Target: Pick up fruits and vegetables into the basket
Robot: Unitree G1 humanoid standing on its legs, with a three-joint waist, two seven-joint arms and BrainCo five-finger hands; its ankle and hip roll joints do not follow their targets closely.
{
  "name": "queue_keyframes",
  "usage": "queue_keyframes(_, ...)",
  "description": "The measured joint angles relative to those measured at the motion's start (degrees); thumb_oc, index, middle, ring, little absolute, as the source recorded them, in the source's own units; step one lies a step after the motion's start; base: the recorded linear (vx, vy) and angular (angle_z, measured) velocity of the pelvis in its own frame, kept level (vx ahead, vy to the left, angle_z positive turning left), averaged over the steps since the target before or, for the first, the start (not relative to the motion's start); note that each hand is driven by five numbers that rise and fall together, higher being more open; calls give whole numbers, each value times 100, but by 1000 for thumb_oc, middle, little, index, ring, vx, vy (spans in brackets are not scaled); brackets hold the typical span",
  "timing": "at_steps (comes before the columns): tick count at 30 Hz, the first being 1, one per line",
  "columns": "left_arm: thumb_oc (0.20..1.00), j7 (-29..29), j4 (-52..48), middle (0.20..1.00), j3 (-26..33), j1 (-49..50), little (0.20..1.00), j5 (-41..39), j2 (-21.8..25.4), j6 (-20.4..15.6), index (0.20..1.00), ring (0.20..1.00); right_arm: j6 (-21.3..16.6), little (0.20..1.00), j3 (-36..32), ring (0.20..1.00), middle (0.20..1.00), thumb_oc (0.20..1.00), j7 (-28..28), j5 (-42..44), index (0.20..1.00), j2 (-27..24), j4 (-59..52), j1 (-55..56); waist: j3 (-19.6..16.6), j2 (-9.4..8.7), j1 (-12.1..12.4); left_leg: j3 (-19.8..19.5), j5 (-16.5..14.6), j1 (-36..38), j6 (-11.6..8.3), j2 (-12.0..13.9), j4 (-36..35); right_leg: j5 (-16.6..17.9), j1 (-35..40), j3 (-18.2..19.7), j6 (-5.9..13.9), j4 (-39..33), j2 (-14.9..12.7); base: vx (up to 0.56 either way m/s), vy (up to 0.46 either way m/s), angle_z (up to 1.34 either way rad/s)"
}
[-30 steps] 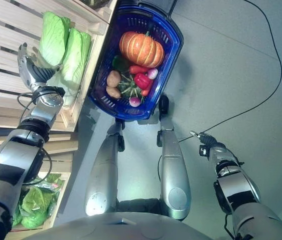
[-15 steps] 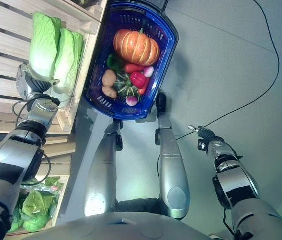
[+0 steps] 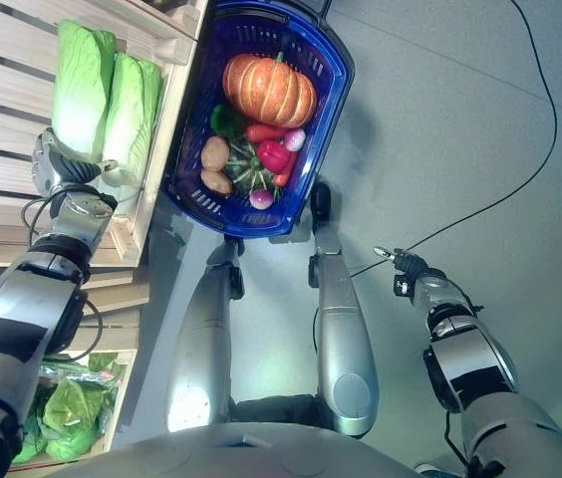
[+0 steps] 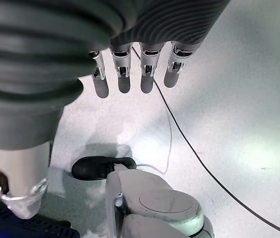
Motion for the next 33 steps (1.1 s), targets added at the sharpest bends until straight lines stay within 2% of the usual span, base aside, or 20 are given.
queue_keyframes(12,1000,227,111,1000,71,-63,1000,-757,16,8,1000,1000,-1,1000,6,1000,1000,1000,21,51,1000,-11,8,-106,-7,-14,15,-20,-49,-117,-23,1,76,0,-71,-15,0,2,3,0,0,0)
queue_keyframes(23,1000,275,109,1000,125,-64,1000,-751,16,127,1000,1000,5,1000,50,1000,1000,1000,21,110,1000,-12,7,-108,-11,-29,15,-31,-54,-150,-30,1,75,-1,-100,-25,-1,-1,2,0,0,0)
queue_keyframes(24,715,278,109,715,125,-63,715,-750,16,128,715,715,5,1000,49,1000,1000,1000,20,112,1000,-13,7,-108,-12,-34,15,-30,-54,-159,-31,1,74,-2,-109,-25,-1,0,3,0,0,0)
queue_keyframes(25,520,277,110,520,124,-62,520,-750,16,127,520,520,4,1000,49,1000,1000,1000,21,113,1000,-14,7,-108,-15,-38,15,-31,-54,-173,-31,1,76,-1,-122,-25,-1,1,3,0,0,0)
queue_keyframes(26,395,282,107,395,124,-62,395,-747,16,121,395,395,4,1000,49,1000,1000,1000,21,115,1000,-15,7,-109,-18,-43,16,-31,-54,-197,-31,1,78,-1,-147,-24,0,6,3,0,0,0)
queue_keyframes(27,200,338,102,200,124,-73,200,-736,16,109,200,200,4,1000,49,1000,1000,1000,21,116,1000,-17,7,-112,-20,-47,18,-30,-51,-231,-33,1,81,0,-184,-23,0,16,4,0,0,0)
queue_keyframes(33,200,73,101,200,43,-60,200,-580,94,108,200,200,0,1000,57,1000,1000,1000,23,119,1000,-27,7,-114,-19,-49,16,-31,-48,-248,-38,0,80,0,-203,-21,0,19,4,0,0,0)
